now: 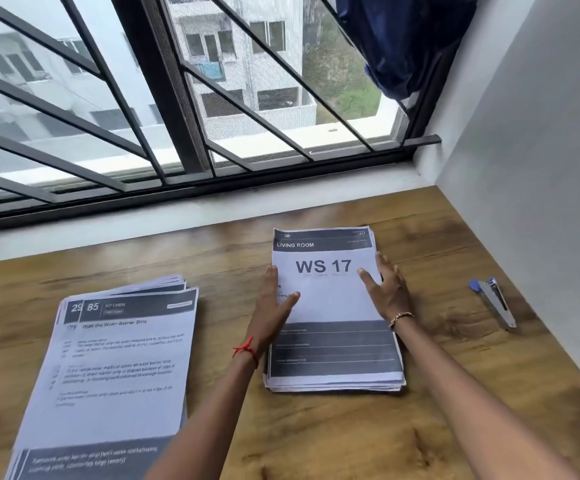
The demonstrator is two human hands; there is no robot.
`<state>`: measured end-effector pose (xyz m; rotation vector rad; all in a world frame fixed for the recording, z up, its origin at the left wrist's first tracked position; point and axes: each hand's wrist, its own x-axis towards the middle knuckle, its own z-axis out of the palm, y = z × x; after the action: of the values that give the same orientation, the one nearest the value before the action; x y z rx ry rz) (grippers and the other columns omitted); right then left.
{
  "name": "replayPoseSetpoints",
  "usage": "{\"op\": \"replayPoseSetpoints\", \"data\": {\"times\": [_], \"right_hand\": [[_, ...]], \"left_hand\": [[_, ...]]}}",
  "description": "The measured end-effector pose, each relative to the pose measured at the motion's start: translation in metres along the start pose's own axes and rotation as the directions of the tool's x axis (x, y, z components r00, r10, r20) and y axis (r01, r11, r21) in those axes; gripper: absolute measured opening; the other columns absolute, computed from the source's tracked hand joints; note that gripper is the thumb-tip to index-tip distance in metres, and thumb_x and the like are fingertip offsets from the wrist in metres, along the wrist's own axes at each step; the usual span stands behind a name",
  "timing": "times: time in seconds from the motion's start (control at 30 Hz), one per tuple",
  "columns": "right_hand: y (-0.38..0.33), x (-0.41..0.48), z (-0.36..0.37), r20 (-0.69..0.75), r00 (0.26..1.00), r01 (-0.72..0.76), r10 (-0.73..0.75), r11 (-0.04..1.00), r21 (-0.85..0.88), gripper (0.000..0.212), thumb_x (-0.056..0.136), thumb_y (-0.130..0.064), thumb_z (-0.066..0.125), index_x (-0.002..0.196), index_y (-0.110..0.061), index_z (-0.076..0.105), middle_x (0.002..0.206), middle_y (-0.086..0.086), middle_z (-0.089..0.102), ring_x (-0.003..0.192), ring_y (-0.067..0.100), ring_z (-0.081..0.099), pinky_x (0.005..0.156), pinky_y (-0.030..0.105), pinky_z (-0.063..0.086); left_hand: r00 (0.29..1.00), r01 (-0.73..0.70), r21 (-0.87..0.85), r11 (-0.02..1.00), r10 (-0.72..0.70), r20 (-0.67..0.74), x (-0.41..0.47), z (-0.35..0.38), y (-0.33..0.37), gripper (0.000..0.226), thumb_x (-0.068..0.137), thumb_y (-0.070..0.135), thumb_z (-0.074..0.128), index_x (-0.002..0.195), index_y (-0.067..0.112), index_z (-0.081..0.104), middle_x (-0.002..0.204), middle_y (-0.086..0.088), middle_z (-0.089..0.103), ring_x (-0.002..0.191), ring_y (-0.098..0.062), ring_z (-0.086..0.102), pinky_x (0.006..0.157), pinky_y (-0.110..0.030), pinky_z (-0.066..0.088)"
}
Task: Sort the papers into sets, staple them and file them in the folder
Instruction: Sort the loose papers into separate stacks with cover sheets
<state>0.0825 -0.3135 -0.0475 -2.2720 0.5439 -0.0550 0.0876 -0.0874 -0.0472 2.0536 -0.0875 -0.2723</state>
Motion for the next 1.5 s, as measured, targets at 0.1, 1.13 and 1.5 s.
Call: {"op": "replayPoseSetpoints", "data": {"times": [0.1,1.13,1.5], "right_hand": [[0.001,-0.001,0.001,0.008,1.000,0.028,-0.028,0.999,0.022,0.064,0.091,-0.037,0.053,0.144,-0.010,0.029,0.154,0.007,0.022,0.144,0.021,0.015,0.117,0.029,0.007],[0.020,-0.056,-0.025,0.038,0.999,0.032,-0.040,0.984,0.177,0.068,0.080,-0.033,0.063,0.137,-0.002,0.041,0.147,0.012,0.035,0.137,0.022,0.031,0.113,0.030,0.024],[0.029,-0.070,-0.027,-0.129,0.992,-0.028,0.013,0.994,-0.110,0.039,0.088,-0.021,0.058,0.118,0.002,0.057,0.122,0.020,0.047,0.118,0.032,0.038,0.098,0.031,0.028]], "left_hand": [[0.999,0.002,-0.030,1.000,-0.001,0.041,0.001,-0.001,-0.001,0.078,0.092,0.021,0.056,0.150,0.014,0.005,0.157,0.002,0.001,0.144,-0.009,0.003,0.112,-0.020,0.004],[0.977,0.047,-0.291,0.955,-0.105,-0.188,-0.101,0.046,-0.002,0.077,0.079,0.036,0.052,0.147,0.012,0.025,0.152,-0.002,0.028,0.140,-0.014,0.027,0.116,-0.037,0.024],[0.984,0.021,-0.311,0.950,-0.075,-0.162,-0.099,0.054,-0.005,0.073,0.080,0.039,0.051,0.145,0.013,0.029,0.150,-0.004,0.033,0.139,-0.019,0.030,0.115,-0.043,0.026]]}}
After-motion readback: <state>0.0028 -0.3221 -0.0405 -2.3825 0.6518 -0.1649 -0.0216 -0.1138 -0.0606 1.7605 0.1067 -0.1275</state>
